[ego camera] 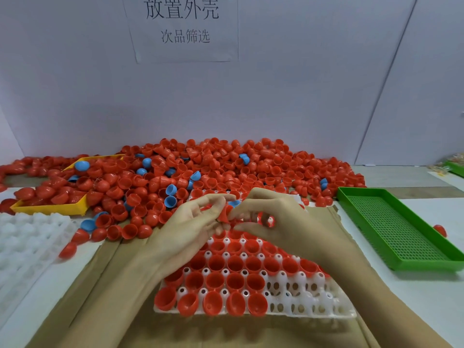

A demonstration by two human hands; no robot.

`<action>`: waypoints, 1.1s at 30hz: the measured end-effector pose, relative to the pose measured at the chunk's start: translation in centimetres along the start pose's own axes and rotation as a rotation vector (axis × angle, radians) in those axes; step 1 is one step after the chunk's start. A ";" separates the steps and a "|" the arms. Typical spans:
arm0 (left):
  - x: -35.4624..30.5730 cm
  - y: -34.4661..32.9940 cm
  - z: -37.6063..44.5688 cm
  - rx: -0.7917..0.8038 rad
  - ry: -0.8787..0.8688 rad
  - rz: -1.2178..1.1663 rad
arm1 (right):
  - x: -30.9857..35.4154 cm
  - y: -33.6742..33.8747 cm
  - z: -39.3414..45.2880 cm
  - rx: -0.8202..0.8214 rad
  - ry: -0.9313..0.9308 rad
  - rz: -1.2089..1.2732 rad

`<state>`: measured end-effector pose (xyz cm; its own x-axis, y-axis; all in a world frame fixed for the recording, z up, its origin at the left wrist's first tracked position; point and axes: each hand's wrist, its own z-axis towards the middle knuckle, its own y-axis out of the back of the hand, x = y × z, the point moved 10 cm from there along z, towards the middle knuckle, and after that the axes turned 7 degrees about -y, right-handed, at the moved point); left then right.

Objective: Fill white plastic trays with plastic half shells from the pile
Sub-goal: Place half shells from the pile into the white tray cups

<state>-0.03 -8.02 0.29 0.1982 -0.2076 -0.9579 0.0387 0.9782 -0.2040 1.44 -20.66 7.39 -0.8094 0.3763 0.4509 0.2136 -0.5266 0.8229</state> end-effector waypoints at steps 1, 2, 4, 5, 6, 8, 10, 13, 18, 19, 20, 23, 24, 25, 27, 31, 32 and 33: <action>-0.1 -0.1 -0.1 0.024 0.016 -0.032 | 0.6 0.4 -0.3 -0.017 0.023 -0.054; -0.2 -0.3 -0.1 0.048 0.032 -0.062 | 1.2 0.8 -0.6 -0.038 0.042 -0.105; -0.3 -0.9 -0.4 0.087 0.054 -0.080 | 1.8 1.2 -1.3 -0.064 0.034 -0.159; -0.4 -1.1 -0.5 0.095 0.058 -0.073 | 1.8 1.4 -1.6 -0.067 0.016 -0.161; -0.4 -1.2 -0.6 0.097 0.062 -0.067 | 1.6 1.5 -2.0 -0.070 -0.006 -0.151; -0.5 -1.2 -0.6 0.098 0.069 -0.063 | 0.5 2.0 -3.0 -0.082 -0.069 -0.092; -0.5 -1.2 -0.6 0.115 0.050 -0.022 | -1.1 2.4 -4.3 -0.092 -0.150 -0.012; 0.0 -1.9 -0.7 0.180 0.028 0.038 | -1.9 0.9 -5.8 -0.013 -0.197 0.070; -0.9 -2.7 -1.0 0.199 -0.123 0.393 | -1.8 -0.7 -5.8 -0.044 -0.221 0.072; -1.4 -2.2 -0.9 0.155 -0.161 0.444 | -1.7 -0.4 -5.6 -0.067 -0.223 0.057; -1.8 -1.6 -0.8 0.110 -0.193 0.493 | -1.7 -0.1 -5.4 -0.085 -0.224 0.046; -2.0 -1.5 -0.9 0.134 -0.212 0.695 | -1.7 0.5 -5.0 -0.109 -0.228 -0.026; -1.7 -1.9 -1.0 0.171 -0.215 0.779 | -1.9 0.3 -4.9 -0.092 -0.237 -0.031; -1.4 -2.3 -1.2 0.193 -0.230 0.857 | -2.3 0.0 -4.9 -0.069 -0.251 -0.017; -1.3 -2.7 -1.3 0.185 -0.267 0.915 | -2.7 -0.6 -4.9 -0.050 -0.267 0.000; -1.3 -2.4 -1.0 0.139 -0.262 0.715 | -2.6 -0.1 -5.2 -0.202 -0.267 0.075; -1.5 -2.2 -0.9 0.121 -0.262 0.664 | -2.4 0.3 -5.4 -0.270 -0.268 0.084; -1.7 -2.0 -0.8 0.099 -0.271 0.634 | -2.3 0.8 -5.7 -0.342 -0.276 0.079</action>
<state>-1.26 -9.64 2.12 0.4488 0.3994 -0.7994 -0.0786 0.9087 0.4099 0.33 -26.26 5.02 -0.6117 0.4896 0.6214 0.0384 -0.7662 0.6414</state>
